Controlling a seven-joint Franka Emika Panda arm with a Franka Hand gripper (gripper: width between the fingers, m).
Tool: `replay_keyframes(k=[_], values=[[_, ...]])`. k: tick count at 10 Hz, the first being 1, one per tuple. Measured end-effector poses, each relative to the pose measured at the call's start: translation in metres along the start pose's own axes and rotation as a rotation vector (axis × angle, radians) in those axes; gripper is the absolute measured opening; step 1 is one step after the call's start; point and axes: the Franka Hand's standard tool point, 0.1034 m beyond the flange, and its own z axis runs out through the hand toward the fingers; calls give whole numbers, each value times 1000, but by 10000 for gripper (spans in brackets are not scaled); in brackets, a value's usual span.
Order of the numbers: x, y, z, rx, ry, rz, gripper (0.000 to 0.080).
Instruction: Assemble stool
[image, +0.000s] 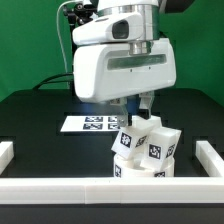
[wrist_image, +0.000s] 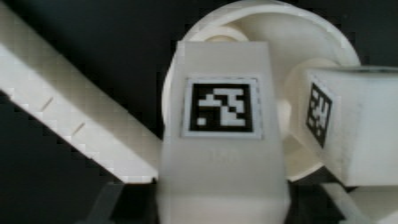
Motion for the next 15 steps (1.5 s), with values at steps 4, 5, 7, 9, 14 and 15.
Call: replay_keyframes(k=[4, 5, 7, 9, 14, 15], values=[[-7, 6, -1, -34, 95, 296, 335], [-9, 6, -1, -49, 129, 393, 336], [-12, 7, 0, -57, 163, 534, 336], [-12, 7, 0, -44, 170, 649, 336], [-5, -2, 0, 1, 185, 1002, 337], [1, -9, 1, 11, 186, 1058, 337]])
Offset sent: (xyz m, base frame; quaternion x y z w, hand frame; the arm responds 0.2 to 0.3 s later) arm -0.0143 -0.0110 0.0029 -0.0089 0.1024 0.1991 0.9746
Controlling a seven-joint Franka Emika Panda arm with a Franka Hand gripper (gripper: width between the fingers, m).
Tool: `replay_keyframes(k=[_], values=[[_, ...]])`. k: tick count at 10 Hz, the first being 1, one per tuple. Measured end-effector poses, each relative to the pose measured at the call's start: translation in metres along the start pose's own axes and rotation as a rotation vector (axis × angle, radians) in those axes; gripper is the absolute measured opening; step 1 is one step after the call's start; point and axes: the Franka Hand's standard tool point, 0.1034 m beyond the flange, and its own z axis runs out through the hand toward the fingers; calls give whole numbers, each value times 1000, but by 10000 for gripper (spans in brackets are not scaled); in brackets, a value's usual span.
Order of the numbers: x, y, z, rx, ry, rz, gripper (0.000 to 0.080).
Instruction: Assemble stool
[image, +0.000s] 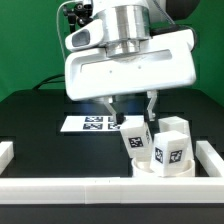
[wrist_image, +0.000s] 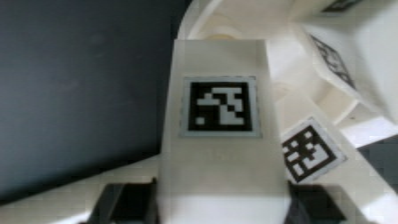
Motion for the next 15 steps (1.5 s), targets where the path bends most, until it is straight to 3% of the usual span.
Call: replay_keyframes(k=[2, 4, 8, 15], values=[[-8, -19, 2, 8, -7, 71, 336], [-11, -27, 3, 13, 2, 78, 337], [-13, -27, 3, 17, 20, 135, 337], [-13, -18, 2, 38, 24, 491, 337]])
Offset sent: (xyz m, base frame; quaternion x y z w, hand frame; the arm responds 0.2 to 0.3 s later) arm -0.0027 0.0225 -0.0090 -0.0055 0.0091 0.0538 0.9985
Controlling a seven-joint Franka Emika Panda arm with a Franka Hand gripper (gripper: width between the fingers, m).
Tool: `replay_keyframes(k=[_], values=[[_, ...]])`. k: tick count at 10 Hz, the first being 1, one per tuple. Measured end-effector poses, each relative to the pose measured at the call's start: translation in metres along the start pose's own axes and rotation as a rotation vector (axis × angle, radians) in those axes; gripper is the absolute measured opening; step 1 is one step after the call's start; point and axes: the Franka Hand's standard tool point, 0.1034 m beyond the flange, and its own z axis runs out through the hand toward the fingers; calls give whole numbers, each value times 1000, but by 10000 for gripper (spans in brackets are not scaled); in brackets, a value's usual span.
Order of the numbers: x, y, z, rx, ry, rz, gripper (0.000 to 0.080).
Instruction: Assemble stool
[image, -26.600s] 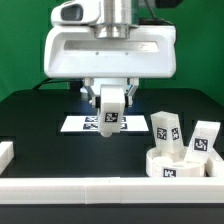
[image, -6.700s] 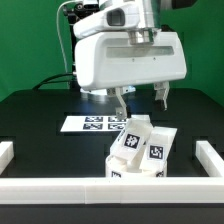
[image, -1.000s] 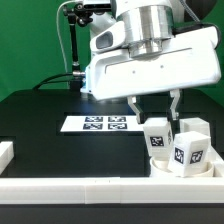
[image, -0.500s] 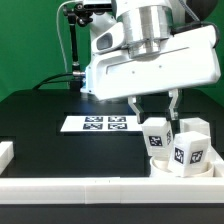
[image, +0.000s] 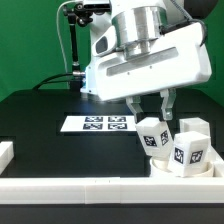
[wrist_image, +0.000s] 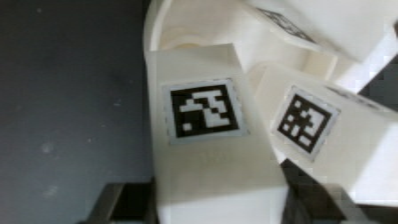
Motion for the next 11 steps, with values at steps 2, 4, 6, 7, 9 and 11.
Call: replay_keyframes(k=[2, 4, 6, 7, 9, 11], values=[[1, 2, -1, 5, -2, 111, 337], [-13, -8, 0, 16, -19, 314, 330], [-27, -16, 2, 28, -32, 466, 316], [-34, -19, 5, 30, -36, 551, 299], [-36, -20, 7, 29, -46, 628, 289], [-38, -17, 6, 20, -72, 792, 272]])
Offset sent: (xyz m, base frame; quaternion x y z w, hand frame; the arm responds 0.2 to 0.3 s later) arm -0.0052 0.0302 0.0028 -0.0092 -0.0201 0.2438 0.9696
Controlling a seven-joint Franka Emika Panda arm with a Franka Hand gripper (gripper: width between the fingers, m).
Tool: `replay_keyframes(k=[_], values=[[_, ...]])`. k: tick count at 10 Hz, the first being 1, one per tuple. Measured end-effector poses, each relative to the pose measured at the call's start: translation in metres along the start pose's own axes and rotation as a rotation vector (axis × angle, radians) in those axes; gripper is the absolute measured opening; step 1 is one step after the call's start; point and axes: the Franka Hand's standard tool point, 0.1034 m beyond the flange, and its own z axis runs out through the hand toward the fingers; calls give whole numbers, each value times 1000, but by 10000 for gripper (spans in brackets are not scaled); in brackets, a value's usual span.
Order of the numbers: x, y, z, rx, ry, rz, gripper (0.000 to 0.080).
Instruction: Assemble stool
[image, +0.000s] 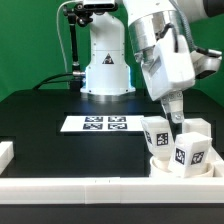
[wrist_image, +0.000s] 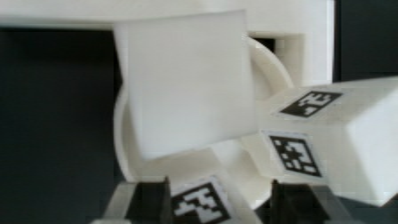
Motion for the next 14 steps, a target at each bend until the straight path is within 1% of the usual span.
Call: replay_keyframes(k=[2, 3, 4, 5, 6, 7, 8, 10, 11, 12, 14], values=[[0, 1, 1, -1, 0, -4, 275], [0, 1, 1, -1, 0, -4, 477], [-1, -1, -4, 5, -1, -18, 477], [-2, -4, -12, 16, -3, -40, 616], [-1, -9, -22, 31, -3, -71, 639], [-2, -13, -26, 39, -5, -89, 639], [-7, -14, -27, 32, -18, -83, 648], [-5, -13, -26, 32, -12, -232, 649], [-5, -12, -25, 19, -11, -383, 649], [-4, -10, -23, -6, -12, -570, 649], [7, -10, -24, -44, -23, -938, 649]])
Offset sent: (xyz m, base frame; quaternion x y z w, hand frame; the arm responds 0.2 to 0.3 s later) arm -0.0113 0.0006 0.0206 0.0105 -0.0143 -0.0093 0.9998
